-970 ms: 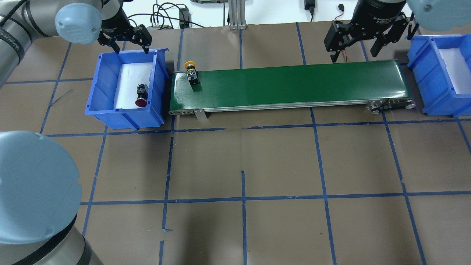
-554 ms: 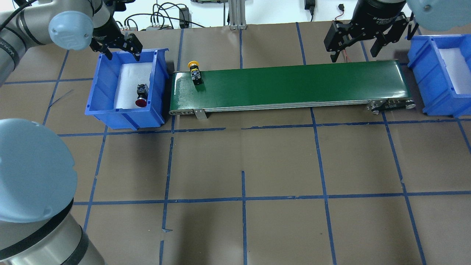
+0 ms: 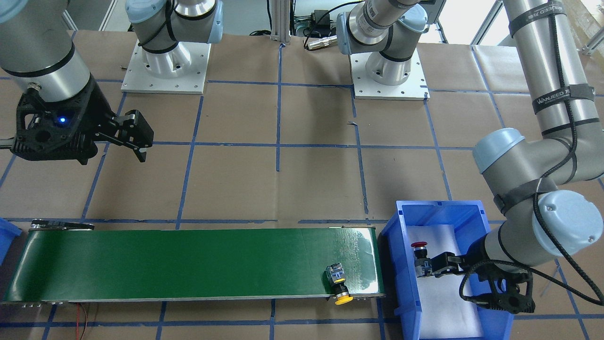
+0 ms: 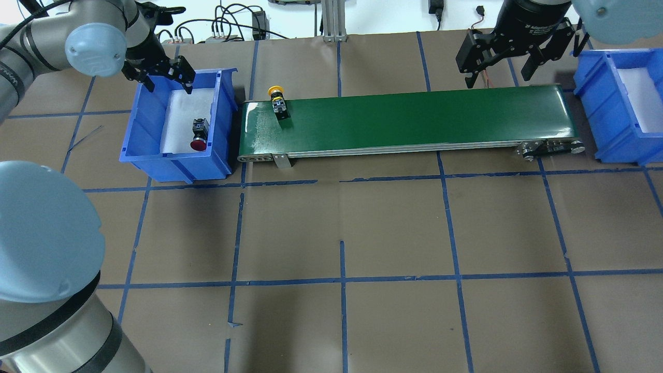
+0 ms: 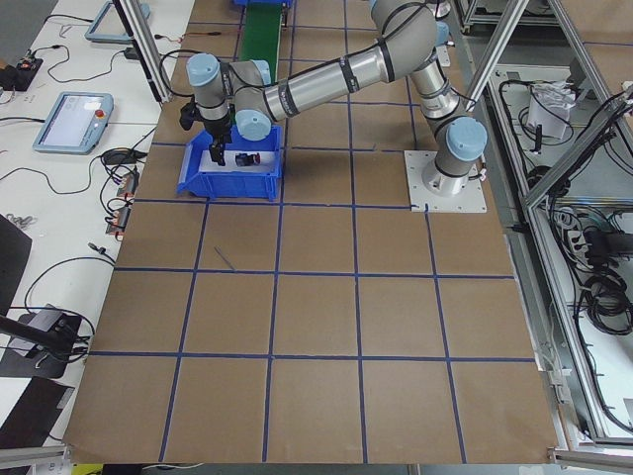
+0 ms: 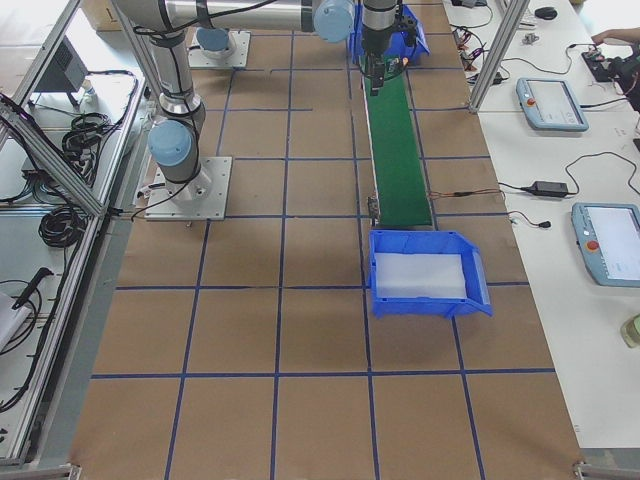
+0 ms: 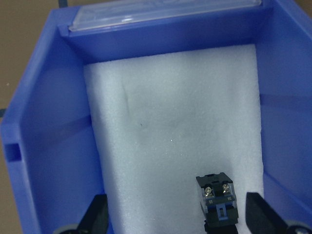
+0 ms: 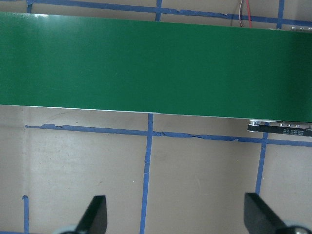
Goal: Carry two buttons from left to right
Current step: 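Lower the left gripper and grasp the red-capped button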
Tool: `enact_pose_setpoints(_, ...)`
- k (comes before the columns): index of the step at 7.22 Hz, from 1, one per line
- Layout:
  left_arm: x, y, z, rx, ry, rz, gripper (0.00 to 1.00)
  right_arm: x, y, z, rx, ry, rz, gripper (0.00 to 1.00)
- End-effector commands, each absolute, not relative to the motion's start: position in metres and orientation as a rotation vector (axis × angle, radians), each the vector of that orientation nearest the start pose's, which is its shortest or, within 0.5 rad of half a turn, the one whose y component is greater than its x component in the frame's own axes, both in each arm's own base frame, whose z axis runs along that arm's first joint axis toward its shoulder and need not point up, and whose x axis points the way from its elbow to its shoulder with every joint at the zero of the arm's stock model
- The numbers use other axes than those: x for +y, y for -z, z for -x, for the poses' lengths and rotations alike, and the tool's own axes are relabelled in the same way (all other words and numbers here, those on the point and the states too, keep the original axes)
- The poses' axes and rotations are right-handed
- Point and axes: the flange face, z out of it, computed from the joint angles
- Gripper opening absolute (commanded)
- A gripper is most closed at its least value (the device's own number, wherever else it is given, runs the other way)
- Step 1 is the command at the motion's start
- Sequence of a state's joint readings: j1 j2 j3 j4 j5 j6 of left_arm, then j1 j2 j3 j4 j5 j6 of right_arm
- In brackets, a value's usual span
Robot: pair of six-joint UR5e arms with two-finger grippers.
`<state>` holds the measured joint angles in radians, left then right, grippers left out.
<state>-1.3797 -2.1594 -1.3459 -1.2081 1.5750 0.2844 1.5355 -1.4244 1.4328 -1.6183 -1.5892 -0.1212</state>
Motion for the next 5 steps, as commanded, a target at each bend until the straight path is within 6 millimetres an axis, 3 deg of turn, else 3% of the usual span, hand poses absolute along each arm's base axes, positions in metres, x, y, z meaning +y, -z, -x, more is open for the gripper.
enact_pose_setpoints(1,-0.709,-0.270,0.003,3.158,-0.025,-0.123,0.98,-0.562,-0.484,-0.112,3.160,0.058,0.135,1.00)
enact_pose_setpoints(3,-0.703,-0.263,0.005,3.167,-0.052,-0.114,0.98,-0.562,-0.484,-0.112,3.160,0.061,0.135,1.00)
enact_pose_setpoints(4,-0.700,-0.260,0.004,3.169,-0.064,-0.109,0.93,-0.562,-0.484,-0.112,3.160,0.061,0.135,1.00)
enact_pose_setpoints(5,-0.699,-0.259,0.005,3.169,-0.067,-0.111,0.73,-0.562,-0.484,-0.112,3.160,0.061,0.135,1.00)
